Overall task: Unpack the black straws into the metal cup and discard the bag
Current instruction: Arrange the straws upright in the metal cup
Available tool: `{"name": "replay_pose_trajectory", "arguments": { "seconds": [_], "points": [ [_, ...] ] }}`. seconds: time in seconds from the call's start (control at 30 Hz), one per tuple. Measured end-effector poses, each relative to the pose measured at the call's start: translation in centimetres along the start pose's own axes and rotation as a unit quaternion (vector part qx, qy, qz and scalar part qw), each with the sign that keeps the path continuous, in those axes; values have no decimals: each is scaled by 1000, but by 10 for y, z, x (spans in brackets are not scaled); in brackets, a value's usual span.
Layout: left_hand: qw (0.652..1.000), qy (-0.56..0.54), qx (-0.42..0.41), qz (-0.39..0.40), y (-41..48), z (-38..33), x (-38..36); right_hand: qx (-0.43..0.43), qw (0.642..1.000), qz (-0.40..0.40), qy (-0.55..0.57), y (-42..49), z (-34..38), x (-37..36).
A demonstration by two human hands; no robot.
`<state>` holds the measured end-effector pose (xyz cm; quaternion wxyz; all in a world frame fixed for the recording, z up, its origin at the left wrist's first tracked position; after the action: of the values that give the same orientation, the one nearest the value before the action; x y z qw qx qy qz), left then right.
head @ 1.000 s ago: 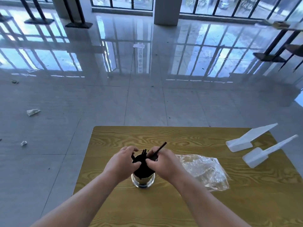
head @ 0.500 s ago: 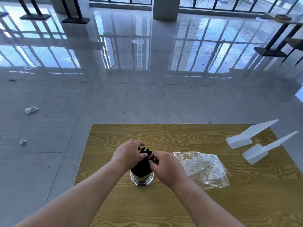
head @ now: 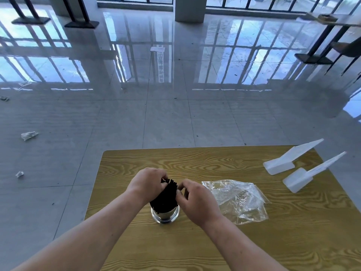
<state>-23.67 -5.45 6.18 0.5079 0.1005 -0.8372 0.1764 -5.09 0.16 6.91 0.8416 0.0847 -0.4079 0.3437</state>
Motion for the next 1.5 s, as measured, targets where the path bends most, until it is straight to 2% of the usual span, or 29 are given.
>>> {"name": "replay_pose_trajectory", "arguments": {
  "seconds": [0.43, 0.77, 1.03, 1.13, 1.2, 1.27, 1.33, 1.4, 1.43, 1.5],
  "points": [
    [997, -24, -37, -69, -19, -9, 59, -5, 1000, -15, 13, 7, 6, 3],
    [989, -51, -49, -127, -29, -14, 104, -18, 997, -29, 63, 11, 14, 8],
    [960, -156, -29, -229, -37, -2, 150, -44, 973, 10, 225, 11, 31, 10],
    [914, -315, -6, -257, -42, 5, 148, -87, 939, 92, 319, 15, 40, 8],
    [857, -450, 21, -248, -46, 6, 138, -130, 889, 161, 408, 16, 45, 5],
    [788, -572, 60, -220, -48, 7, 122, -171, 822, 200, 506, 18, 49, 5],
    [729, -651, 100, -187, -50, 8, 103, -195, 757, 205, 589, 22, 51, 11],
    [684, -698, 136, -161, -51, 12, 83, -203, 718, 168, 644, 27, 50, 22],
    [666, -714, 157, -148, -52, 15, 72, -209, 719, 140, 648, 30, 49, 28],
    [649, -730, 180, -110, -54, 20, 50, -217, 769, 87, 595, 34, 47, 38]
  ]
}}
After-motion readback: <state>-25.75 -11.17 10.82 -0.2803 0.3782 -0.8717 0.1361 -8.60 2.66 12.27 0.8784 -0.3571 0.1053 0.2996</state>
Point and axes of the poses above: each hand's wrist, its own y-axis towards the middle knuckle, its own x-axis out of the back of the hand, z = x × y, the point moved 3 cm from there along y, towards the middle knuckle, and after that the axes turned 5 degrees about -x, right-handed, at the moved point
